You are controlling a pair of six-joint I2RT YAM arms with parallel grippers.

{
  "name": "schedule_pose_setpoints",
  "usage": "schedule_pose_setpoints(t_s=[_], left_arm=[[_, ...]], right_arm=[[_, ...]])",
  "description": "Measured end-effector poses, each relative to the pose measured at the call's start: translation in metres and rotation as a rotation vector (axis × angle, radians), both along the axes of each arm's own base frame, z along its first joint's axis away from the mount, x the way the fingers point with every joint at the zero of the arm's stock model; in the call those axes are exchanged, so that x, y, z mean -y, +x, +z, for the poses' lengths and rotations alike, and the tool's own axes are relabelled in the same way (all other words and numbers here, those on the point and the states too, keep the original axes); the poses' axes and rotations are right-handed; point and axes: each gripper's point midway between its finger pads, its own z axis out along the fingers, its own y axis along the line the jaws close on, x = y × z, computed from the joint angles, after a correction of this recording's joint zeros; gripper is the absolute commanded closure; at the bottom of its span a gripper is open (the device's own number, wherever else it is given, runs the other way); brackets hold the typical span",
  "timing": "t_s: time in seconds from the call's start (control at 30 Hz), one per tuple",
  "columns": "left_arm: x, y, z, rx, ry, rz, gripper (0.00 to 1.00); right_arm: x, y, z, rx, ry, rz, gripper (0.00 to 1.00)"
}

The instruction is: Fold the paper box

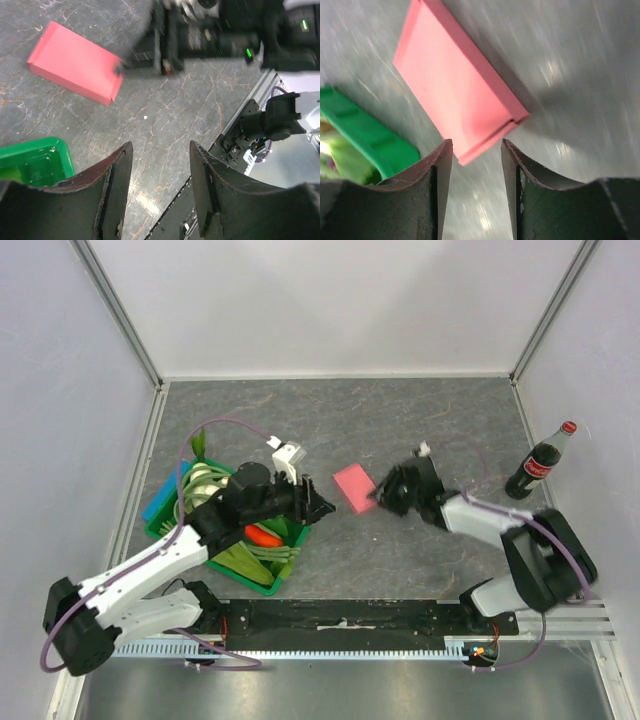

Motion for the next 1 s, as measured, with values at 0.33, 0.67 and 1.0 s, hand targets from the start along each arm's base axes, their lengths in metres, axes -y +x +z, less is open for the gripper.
schedule_pose_setpoints(t_s=[0.33,0.67,1.0], left_arm=[[-0.034,-0.02,0.029,0.057,-0.028,0.055,0.44],[-0.049,-0.019,0.037,0.113,-0.029,0.11,0.42],[-0.058,-0.025,0.027,0.109,-0.004,0.11,0.41]], right_arm=[[0.014,0.18,0.073,0.293,-0.458,0.245,0.18],[-0.063,0.073,0.04,0.357,-0.825,0.835,0.17],[-0.056,0.087,0.006,0.313,-1.053,0.93,0.32]])
